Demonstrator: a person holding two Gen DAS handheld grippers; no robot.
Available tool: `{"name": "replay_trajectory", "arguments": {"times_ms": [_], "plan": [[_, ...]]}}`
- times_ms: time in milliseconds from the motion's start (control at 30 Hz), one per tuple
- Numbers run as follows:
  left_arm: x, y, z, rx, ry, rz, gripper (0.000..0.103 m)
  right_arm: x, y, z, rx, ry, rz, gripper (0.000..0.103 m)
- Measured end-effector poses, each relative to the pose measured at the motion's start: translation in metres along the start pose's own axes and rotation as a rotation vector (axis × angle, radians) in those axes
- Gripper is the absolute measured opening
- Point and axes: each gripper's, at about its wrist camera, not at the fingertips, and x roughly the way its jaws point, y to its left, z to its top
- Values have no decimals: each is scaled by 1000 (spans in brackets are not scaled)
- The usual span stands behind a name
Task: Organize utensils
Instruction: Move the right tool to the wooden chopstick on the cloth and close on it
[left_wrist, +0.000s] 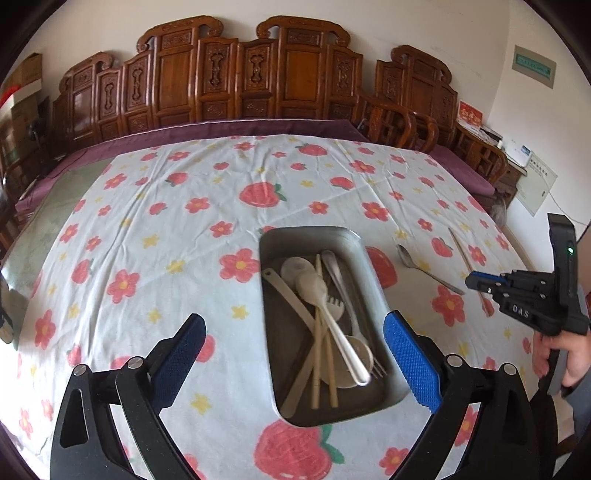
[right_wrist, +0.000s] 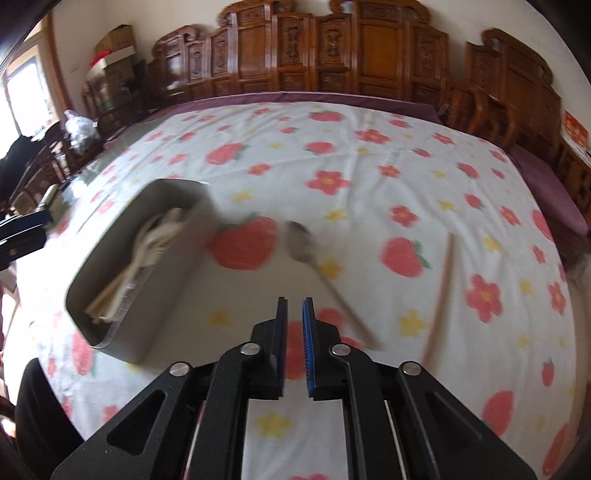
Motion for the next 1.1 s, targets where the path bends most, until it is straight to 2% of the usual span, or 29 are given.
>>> {"name": "replay_trajectory", "arguments": {"times_ms": [33, 67, 300, 467, 667, 900, 1000, 1100], "plan": [[1, -6, 0, 8, 3, -5, 93, 1, -12, -3, 21, 4, -12, 23], [1, -10, -1, 13, 4, -9, 94, 3, -24, -6, 43, 10, -20, 24], [11, -53, 1, 70, 23, -47, 93, 17, -79, -21, 129, 58, -102, 24], [15, -76, 4, 93, 29, -69, 93, 34, -92, -22, 138, 102, -133, 24], [23, -98, 3, 134, 42, -70, 93, 49, -89, -14, 118, 128, -146, 23], [30, -115, 1, 151, 57, -80, 93, 47, -90, -18, 115, 122, -162, 22], [32, -123, 1, 160, 59, -86, 94, 43, -95, -23, 126, 124, -157, 10], [35, -131, 1, 165, 62, -93, 93, 41, -98, -25, 118, 136, -150, 6]]}}
